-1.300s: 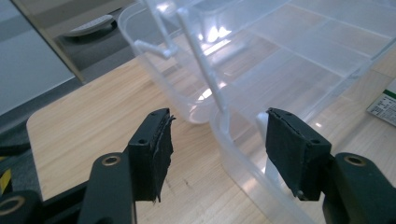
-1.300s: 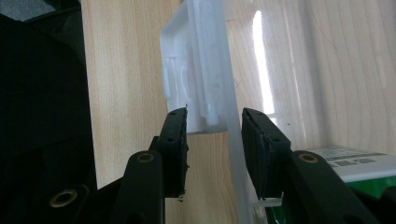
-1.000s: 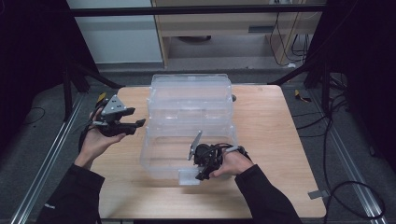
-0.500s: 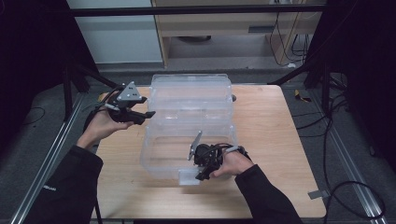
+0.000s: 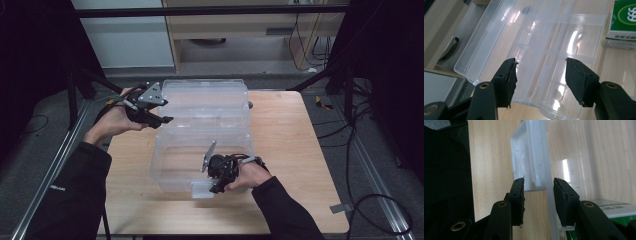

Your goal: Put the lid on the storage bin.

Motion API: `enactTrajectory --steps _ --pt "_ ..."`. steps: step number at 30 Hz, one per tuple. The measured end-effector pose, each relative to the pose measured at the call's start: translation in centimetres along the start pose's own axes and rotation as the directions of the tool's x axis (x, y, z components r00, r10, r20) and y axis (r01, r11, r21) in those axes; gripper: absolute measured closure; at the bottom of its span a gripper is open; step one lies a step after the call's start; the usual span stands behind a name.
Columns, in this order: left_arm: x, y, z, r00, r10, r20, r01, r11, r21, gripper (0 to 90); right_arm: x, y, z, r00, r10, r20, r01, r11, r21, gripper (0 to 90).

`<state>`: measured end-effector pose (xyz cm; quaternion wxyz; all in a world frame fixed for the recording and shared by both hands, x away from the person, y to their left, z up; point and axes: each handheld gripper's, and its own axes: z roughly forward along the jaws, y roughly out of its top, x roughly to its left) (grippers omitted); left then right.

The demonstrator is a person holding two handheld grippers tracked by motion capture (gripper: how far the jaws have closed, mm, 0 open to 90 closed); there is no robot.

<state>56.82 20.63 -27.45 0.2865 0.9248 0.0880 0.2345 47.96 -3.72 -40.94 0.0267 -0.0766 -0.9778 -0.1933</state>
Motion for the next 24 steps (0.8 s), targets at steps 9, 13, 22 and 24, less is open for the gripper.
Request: enactTrajectory --steps 9,13,22,24 --pt "1.2 1.0 0.9 0.9977 0.065 0.018 -0.067 0.9948 0.077 43.8 0.1 0.0 0.0 1.0 0.005 -0.002 -0.005 1.0 0.002 62.2" --pt "1.5 1.4 1.3 0.9956 0.091 0.024 -0.093 0.992 0.086 45.3 0.0 0.0 0.0 1.0 -0.002 0.005 0.002 1.0 -0.002 62.2" --pt "2.0 2.2 2.7 0.9901 0.135 0.038 -0.139 0.9815 0.131 48.1 0.1 0.0 0.1 0.9999 -0.009 0.008 0.009 1.0 -0.006 62.3" --pt "2.2 2.2 3.1 0.9882 0.147 0.043 -0.152 0.976 0.156 49.1 0.0 0.0 0.0 0.9999 -0.014 0.007 0.014 1.0 -0.005 62.3"
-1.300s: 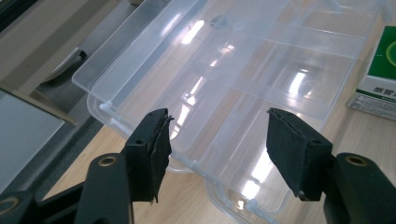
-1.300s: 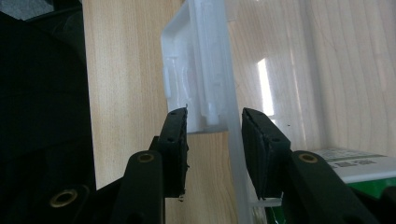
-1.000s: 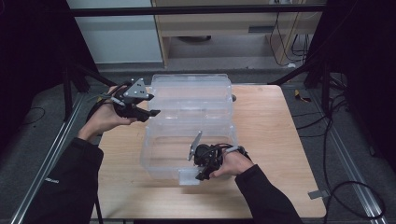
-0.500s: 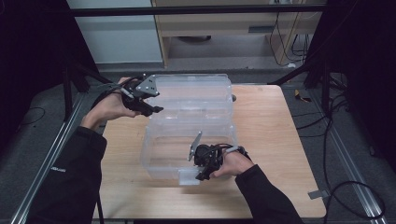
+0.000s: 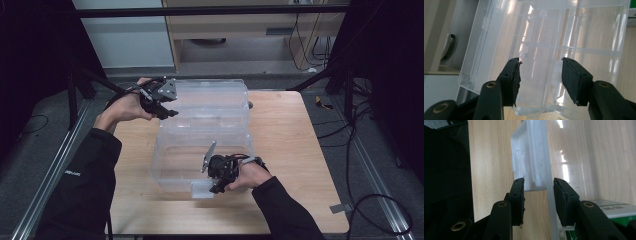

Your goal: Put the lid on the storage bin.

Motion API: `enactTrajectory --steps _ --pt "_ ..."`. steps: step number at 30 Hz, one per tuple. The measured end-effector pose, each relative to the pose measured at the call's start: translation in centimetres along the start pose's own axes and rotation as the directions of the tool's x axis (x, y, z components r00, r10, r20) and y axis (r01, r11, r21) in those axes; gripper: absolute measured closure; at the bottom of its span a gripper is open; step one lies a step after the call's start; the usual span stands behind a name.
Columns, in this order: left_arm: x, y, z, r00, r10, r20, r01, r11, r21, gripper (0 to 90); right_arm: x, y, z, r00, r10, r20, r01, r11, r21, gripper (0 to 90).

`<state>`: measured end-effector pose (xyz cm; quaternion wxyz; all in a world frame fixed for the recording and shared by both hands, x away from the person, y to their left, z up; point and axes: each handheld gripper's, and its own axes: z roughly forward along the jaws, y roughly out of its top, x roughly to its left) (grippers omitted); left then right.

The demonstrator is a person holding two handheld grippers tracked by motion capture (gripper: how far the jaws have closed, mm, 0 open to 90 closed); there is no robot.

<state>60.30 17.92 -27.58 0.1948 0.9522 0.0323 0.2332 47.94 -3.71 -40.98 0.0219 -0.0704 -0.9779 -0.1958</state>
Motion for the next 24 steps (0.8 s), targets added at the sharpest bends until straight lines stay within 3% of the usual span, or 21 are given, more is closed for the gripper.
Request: enactTrajectory --steps 13,24 --pt "-0.1 0.6 2.4 0.9976 0.055 0.043 -0.058 0.9959 0.07 59.3 0.1 0.0 0.0 0.9999 0.01 -0.003 -0.01 1.0 0.0 62.3" --pt "0.0 0.9 3.3 0.9943 0.059 0.089 -0.065 0.9962 0.059 69.7 0.1 0.0 0.0 0.9998 0.017 -0.005 -0.017 1.0 0.011 62.4"
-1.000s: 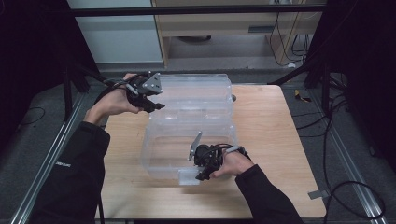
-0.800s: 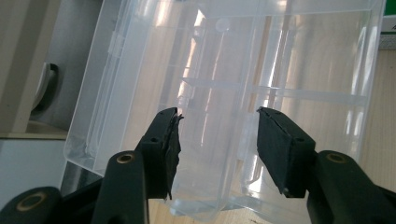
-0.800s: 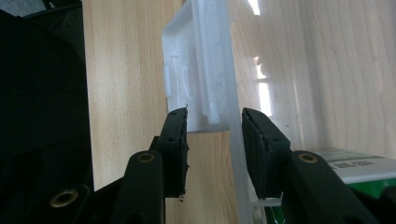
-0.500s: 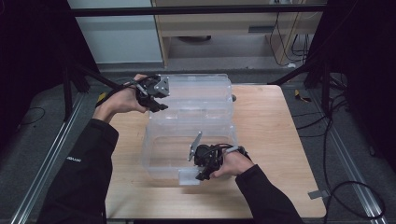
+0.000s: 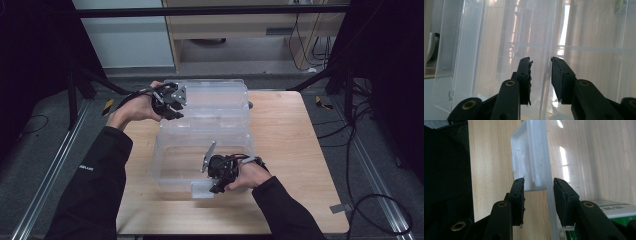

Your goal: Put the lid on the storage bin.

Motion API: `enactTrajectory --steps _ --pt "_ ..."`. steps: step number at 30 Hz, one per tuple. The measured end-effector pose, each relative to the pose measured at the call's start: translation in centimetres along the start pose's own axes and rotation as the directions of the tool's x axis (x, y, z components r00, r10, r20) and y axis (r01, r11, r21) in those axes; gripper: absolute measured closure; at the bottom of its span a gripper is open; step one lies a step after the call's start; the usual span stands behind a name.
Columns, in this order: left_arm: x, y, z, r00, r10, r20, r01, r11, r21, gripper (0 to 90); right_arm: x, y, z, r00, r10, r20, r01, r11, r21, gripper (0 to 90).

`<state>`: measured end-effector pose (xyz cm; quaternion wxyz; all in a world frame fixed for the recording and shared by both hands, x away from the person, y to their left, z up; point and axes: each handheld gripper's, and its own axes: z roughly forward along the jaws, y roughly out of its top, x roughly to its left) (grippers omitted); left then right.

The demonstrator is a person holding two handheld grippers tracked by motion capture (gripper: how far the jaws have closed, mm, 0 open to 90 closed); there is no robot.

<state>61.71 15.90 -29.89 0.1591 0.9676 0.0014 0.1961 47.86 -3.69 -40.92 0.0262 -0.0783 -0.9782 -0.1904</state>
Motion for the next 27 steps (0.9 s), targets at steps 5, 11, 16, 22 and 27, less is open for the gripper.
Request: enactTrajectory --steps 5,11,16,22,27 --pt "-0.1 0.2 0.3 0.9997 0.009 0.022 -0.01 0.9999 0.008 76.7 0.0 0.0 0.0 1.0 0.0 0.003 0.0 1.0 -0.003 62.5" --pt "0.0 0.5 0.2 0.9992 0.014 0.037 -0.014 0.9998 0.015 80.7 0.0 0.0 0.0 1.0 0.003 -0.001 -0.003 1.0 0.001 62.5" --pt "-0.1 0.9 0.1 0.9984 0.022 0.052 -0.023 0.9994 0.025 83.3 0.0 0.0 0.0 1.0 0.0 -0.002 0.0 1.0 -0.001 62.7" --pt "-0.2 1.4 0.0 0.9976 0.031 0.062 -0.034 0.998 0.053 85.7 0.1 0.0 0.1 0.9999 -0.004 0.012 0.004 1.0 -0.012 63.0" --pt "-0.4 1.6 -0.3 0.9973 0.037 0.063 -0.041 0.9976 0.056 86.8 0.1 0.0 0.1 0.9999 0.001 0.014 -0.001 1.0 -0.009 63.3"
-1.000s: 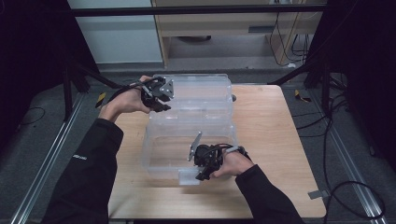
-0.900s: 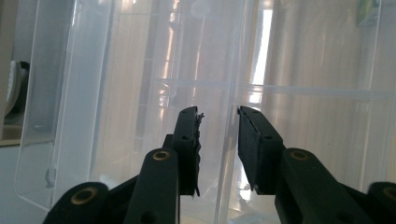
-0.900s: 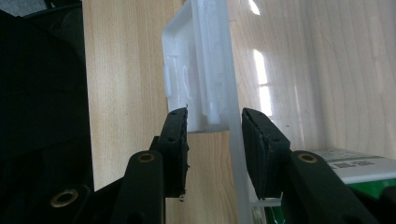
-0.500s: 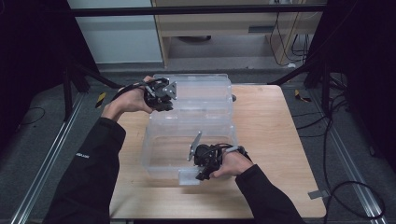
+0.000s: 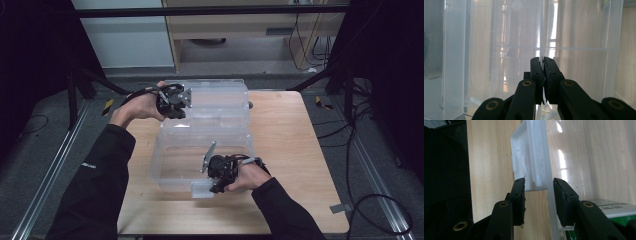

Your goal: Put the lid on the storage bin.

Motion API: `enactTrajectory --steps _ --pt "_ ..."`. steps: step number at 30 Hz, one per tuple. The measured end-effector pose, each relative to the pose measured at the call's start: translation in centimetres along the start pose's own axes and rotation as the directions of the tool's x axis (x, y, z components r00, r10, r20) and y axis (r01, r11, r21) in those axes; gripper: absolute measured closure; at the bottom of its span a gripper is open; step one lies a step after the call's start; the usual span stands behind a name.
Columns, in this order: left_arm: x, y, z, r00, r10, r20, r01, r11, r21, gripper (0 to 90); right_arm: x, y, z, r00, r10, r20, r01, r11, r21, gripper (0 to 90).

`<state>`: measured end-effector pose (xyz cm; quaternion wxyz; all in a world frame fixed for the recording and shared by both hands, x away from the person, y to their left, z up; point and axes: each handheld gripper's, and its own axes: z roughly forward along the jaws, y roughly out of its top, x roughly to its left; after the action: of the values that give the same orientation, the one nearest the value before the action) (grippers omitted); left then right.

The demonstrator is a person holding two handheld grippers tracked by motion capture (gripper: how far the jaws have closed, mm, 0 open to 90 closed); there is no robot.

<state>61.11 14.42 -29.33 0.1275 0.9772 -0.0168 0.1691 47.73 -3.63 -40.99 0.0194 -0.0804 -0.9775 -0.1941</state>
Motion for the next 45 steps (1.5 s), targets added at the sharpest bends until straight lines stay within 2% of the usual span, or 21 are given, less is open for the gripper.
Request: enactTrajectory --steps 10,15,19,24,33,45 --pt "-0.7 0.4 -0.6 1.0 0.008 0.005 -0.008 0.9999 -0.007 87.8 0.1 0.0 0.0 0.9999 -0.011 0.004 0.011 1.0 0.007 63.6" --pt "-1.2 0.5 -1.1 0.9999 0.013 0.007 -0.014 0.9999 0.004 87.9 0.1 0.0 0.1 0.9998 -0.016 0.013 0.016 1.0 0.007 63.7" --pt "-1.6 0.6 -1.4 0.9997 0.02 0.013 -0.02 0.9998 0.001 88.0 0.2 0.2 0.1 0.9998 -0.007 0.018 0.007 1.0 0.011 63.8" --pt "-2.2 0.8 -1.7 0.9992 0.041 0.002 -0.041 0.9991 0.004 88.0 0.2 0.2 0.1 0.9996 -0.017 0.021 0.016 1.0 0.018 63.9" --pt "-3.7 0.5 -2.3 0.9989 0.045 -0.012 -0.046 0.9987 -0.023 88.1 0.3 0.2 0.1 0.9994 -0.019 0.028 0.019 1.0 0.021 64.0" --pt "-5.5 0.6 -2.8 0.9979 0.052 -0.038 -0.052 0.9985 -0.014 88.0 0.5 0.2 0.0 0.9992 -0.017 0.036 0.016 1.0 0.026 64.0"
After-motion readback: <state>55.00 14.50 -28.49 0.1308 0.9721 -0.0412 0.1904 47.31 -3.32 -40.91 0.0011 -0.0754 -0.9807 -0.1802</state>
